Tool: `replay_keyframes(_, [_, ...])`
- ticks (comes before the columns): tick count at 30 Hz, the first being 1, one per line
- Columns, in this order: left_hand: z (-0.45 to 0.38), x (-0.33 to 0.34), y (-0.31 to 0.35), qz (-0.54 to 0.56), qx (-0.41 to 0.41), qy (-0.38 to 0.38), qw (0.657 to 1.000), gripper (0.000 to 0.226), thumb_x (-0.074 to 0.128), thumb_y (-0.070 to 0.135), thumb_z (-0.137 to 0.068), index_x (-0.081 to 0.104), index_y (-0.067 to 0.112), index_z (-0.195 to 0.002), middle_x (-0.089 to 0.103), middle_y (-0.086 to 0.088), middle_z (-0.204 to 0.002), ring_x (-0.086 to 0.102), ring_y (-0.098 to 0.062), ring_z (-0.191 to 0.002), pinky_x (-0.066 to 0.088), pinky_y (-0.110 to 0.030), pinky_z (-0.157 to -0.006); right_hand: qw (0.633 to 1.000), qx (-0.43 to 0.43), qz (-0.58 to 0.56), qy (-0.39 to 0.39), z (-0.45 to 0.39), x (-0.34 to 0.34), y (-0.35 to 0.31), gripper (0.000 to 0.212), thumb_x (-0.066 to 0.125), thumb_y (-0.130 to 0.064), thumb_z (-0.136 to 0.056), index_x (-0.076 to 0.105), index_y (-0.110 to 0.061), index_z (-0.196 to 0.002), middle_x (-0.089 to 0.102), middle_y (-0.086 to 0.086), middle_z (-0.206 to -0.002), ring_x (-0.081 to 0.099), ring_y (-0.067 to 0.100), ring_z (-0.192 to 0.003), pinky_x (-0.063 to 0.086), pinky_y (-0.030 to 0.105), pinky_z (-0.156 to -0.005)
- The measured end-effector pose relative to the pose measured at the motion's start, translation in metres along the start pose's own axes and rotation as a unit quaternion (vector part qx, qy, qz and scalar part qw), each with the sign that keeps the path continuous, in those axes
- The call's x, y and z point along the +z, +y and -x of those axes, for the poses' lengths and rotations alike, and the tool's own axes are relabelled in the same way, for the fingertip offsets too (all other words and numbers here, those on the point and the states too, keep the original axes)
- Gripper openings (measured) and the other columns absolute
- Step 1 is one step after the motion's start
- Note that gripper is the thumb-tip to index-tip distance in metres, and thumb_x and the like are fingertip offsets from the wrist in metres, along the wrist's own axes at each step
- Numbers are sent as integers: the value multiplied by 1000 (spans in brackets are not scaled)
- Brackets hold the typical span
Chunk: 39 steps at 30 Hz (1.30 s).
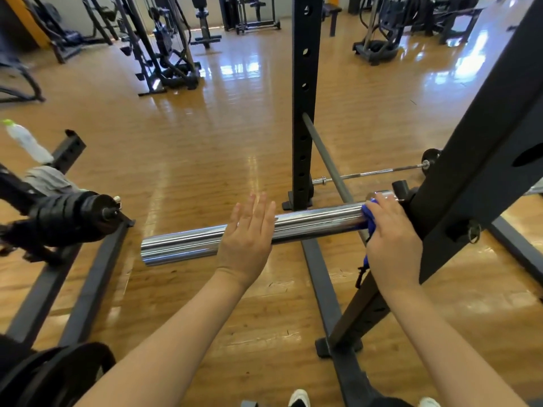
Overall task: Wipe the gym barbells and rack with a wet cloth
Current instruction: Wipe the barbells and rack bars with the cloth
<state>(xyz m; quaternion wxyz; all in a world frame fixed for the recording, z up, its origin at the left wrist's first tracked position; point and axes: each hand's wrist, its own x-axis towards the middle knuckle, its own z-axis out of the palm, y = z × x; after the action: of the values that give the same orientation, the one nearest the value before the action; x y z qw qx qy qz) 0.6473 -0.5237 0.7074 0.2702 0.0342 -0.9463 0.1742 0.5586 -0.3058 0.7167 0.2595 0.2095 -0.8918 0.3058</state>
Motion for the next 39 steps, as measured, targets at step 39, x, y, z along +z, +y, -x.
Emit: replay_keyframes(39, [0,9,1,-5,-6,34,999,54,52,17,-81,42,3,-132,51,-19,-136,46,-34,-128,21,-43,-112,996,4,-68,-49,-9,1,3,44,35,0,-86,57,4,-124,55,18,-131,42,30,-130,33,43,-110])
